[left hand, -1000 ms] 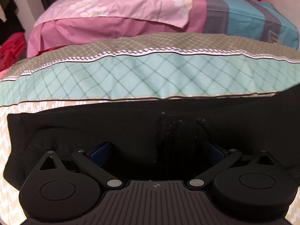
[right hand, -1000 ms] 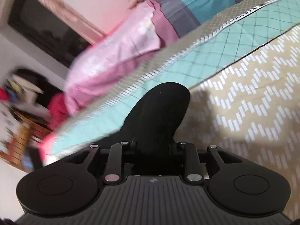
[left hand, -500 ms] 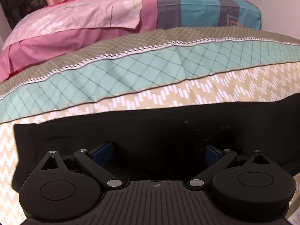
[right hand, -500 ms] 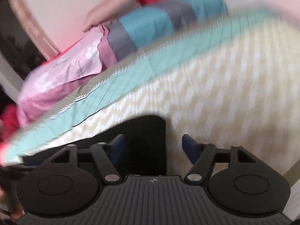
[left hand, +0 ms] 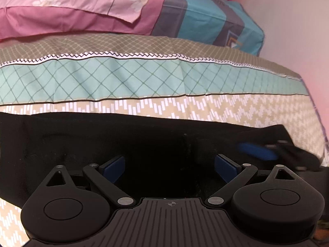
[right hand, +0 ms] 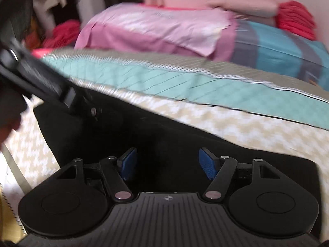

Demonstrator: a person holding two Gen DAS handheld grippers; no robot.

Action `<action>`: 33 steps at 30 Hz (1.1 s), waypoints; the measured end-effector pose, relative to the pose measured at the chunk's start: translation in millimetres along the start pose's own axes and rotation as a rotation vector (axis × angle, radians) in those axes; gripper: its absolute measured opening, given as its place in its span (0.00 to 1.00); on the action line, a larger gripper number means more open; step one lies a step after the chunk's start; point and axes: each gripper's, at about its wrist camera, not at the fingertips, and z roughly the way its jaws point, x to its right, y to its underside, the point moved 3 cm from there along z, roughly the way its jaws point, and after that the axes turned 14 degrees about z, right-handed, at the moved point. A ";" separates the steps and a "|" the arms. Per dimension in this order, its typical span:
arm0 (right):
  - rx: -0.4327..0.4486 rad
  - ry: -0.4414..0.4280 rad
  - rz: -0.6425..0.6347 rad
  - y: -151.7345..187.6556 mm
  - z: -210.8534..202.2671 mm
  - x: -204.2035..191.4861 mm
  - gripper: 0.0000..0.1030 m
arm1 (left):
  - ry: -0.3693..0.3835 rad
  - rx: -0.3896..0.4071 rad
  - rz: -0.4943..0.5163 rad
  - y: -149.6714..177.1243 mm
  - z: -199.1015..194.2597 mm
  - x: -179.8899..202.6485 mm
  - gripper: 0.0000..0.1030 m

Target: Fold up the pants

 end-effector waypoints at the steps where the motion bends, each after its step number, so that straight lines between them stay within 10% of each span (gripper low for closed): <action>1: -0.005 0.008 -0.012 -0.2 9.3 -4.8 0.72 | -0.007 -0.004 0.016 0.4 -1.5 -0.5 1.00; 9: -0.028 0.093 -0.080 -8.4 29.5 -17.2 0.78 | -0.393 -0.041 0.252 13.1 -20.2 -7.6 1.00; 24: 0.029 0.100 -0.168 -37.3 7.8 -56.4 0.83 | -0.435 -0.089 0.033 49.0 -43.5 -89.3 1.00; 33: 0.056 -0.051 -0.263 -28.0 25.3 -154.0 0.84 | -0.538 -0.054 -0.185 117.4 -90.7 -154.5 1.00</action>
